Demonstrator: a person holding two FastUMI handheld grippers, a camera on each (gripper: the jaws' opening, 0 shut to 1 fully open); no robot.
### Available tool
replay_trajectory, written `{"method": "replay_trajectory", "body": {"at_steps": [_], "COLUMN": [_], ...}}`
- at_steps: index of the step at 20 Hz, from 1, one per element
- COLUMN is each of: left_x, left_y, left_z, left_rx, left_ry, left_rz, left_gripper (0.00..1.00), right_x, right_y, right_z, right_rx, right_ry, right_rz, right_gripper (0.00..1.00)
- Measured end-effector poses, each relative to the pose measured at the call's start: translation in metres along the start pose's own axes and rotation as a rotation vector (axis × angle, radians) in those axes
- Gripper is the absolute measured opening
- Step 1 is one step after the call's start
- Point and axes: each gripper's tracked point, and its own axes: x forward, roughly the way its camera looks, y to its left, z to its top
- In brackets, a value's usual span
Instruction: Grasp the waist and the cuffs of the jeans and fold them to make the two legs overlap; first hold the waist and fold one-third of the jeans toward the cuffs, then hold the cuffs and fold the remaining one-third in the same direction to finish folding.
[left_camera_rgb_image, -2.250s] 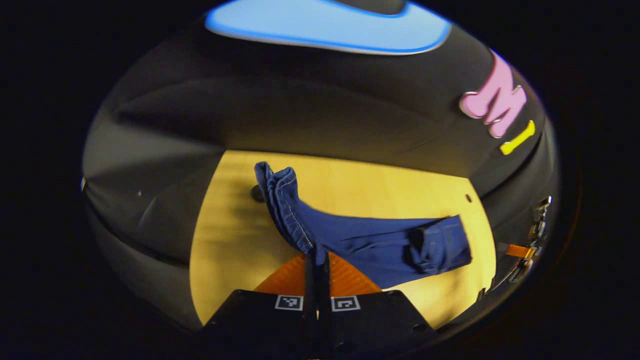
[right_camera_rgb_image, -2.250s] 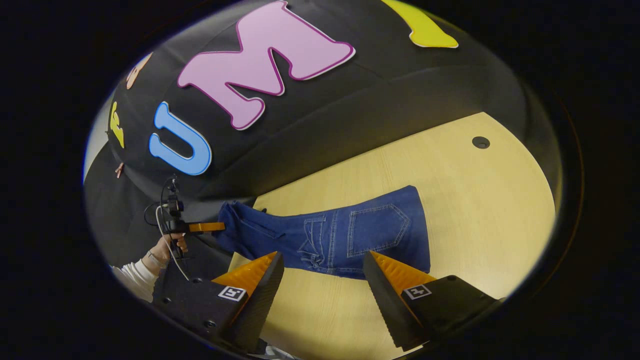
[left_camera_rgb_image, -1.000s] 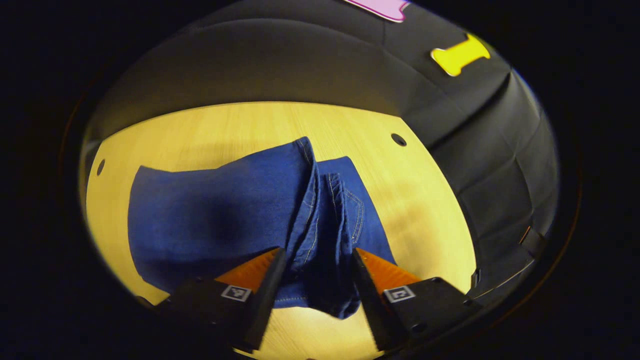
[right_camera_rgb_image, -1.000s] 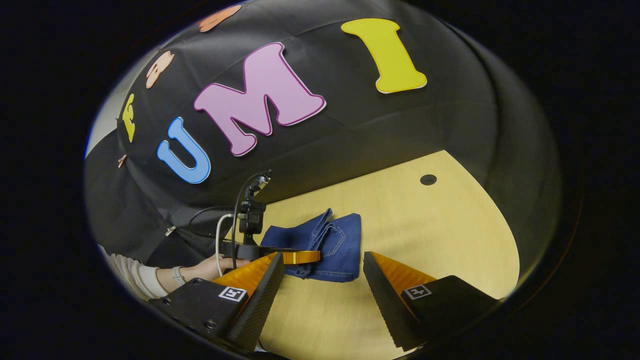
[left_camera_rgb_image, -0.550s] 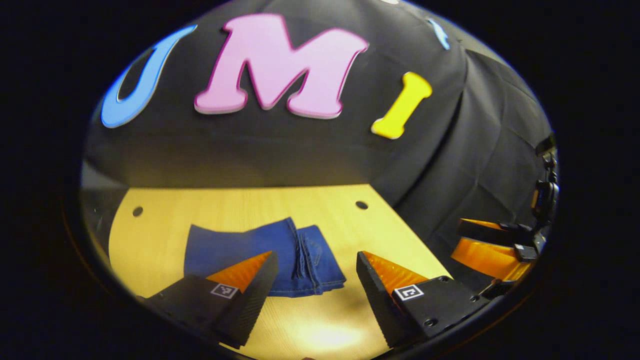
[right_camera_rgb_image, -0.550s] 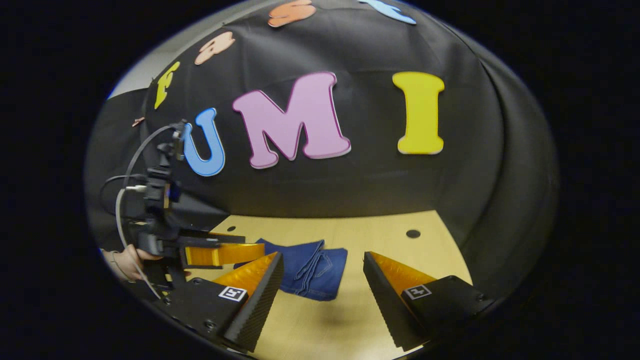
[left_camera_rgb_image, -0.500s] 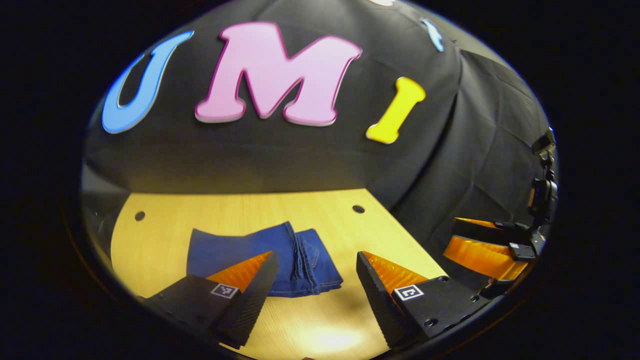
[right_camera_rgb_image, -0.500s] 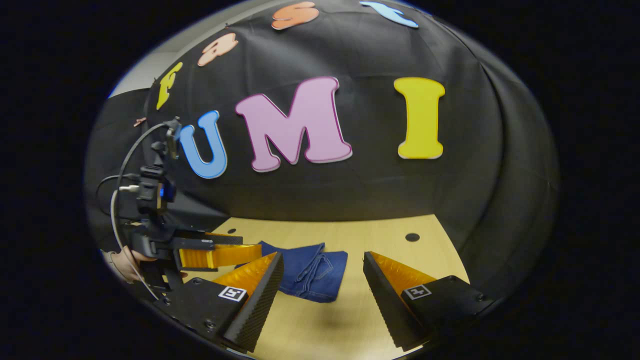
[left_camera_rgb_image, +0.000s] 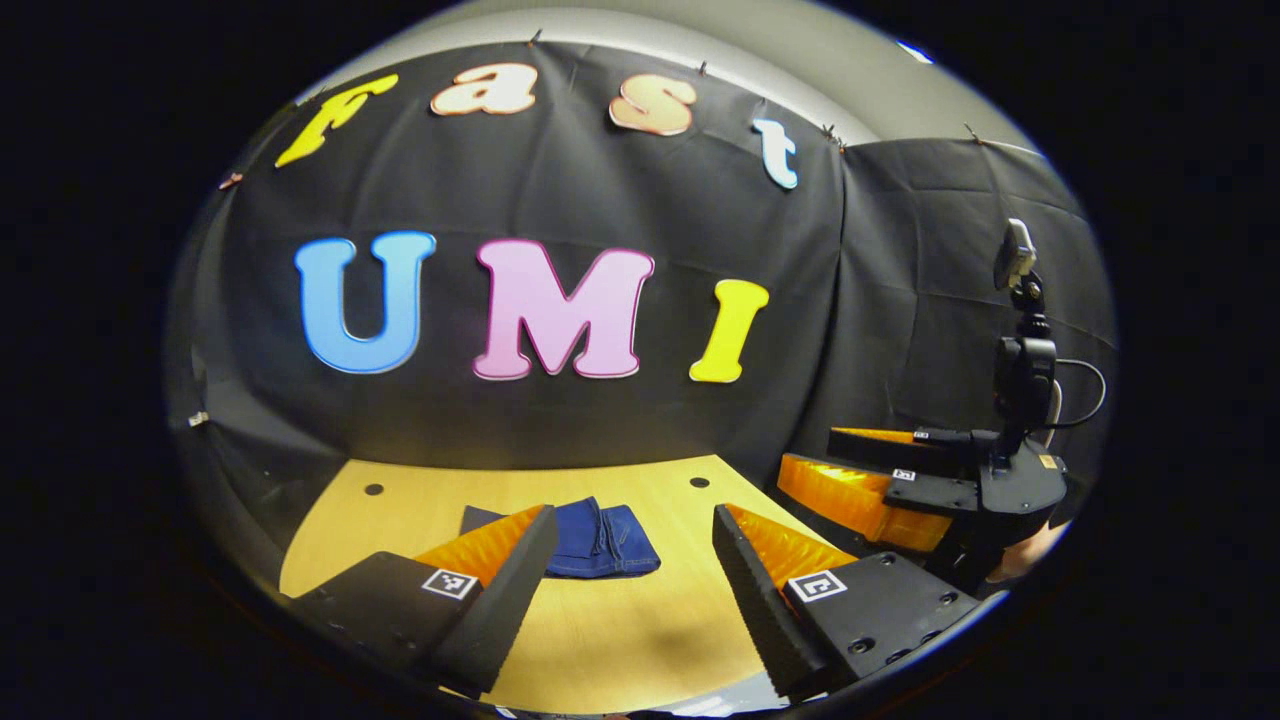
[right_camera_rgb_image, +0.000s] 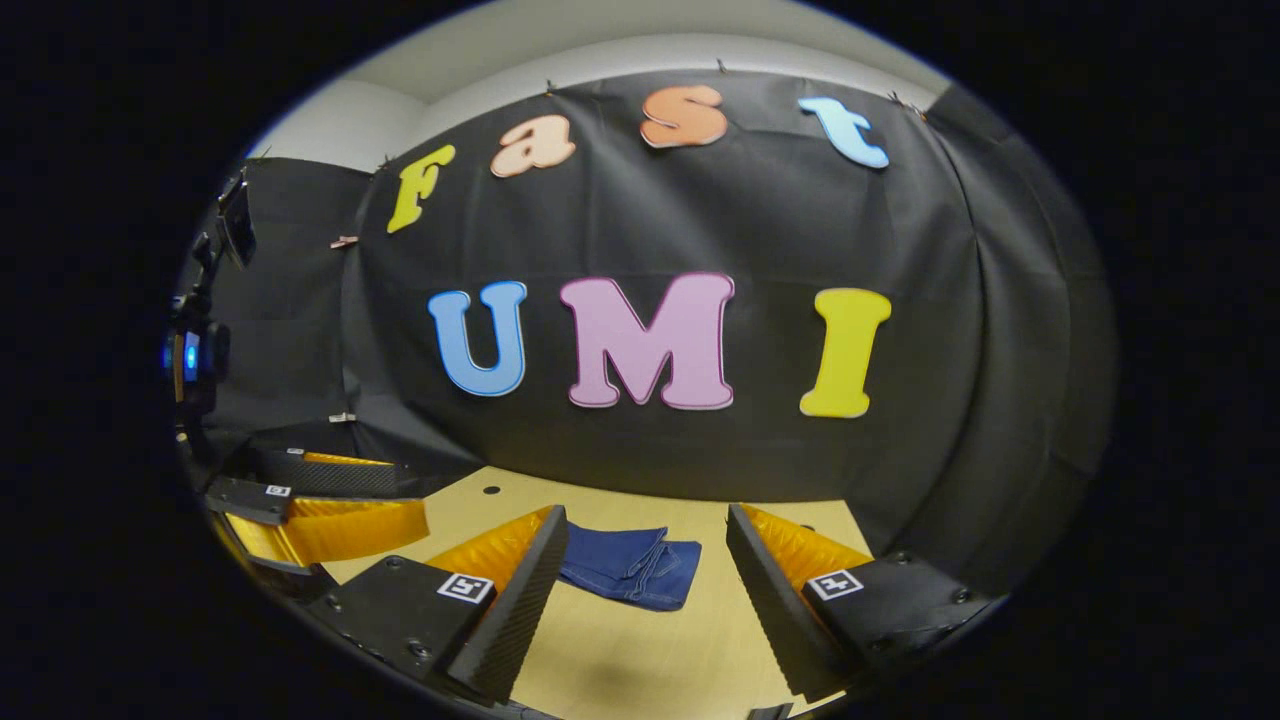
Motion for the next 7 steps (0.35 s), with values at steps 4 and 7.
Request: {"method": "replay_trajectory", "body": {"at_steps": [4,7], "left_x": [-0.065,-0.099], "left_y": [0.009,0.012], "left_z": [0.006,0.005], "left_rx": [0.007,-0.009], "left_ry": [-0.064,-0.098], "left_rz": [0.091,0.131], "left_gripper": [0.97,0.92], "right_x": [-0.047,-0.071], "right_y": [0.026,0.037], "right_z": [0.029,0.042], "right_rx": [0.001,-0.007], "right_ry": [-0.070,-0.109], "right_rz": [-0.013,-0.015], "right_gripper": [0.98,0.97]}}
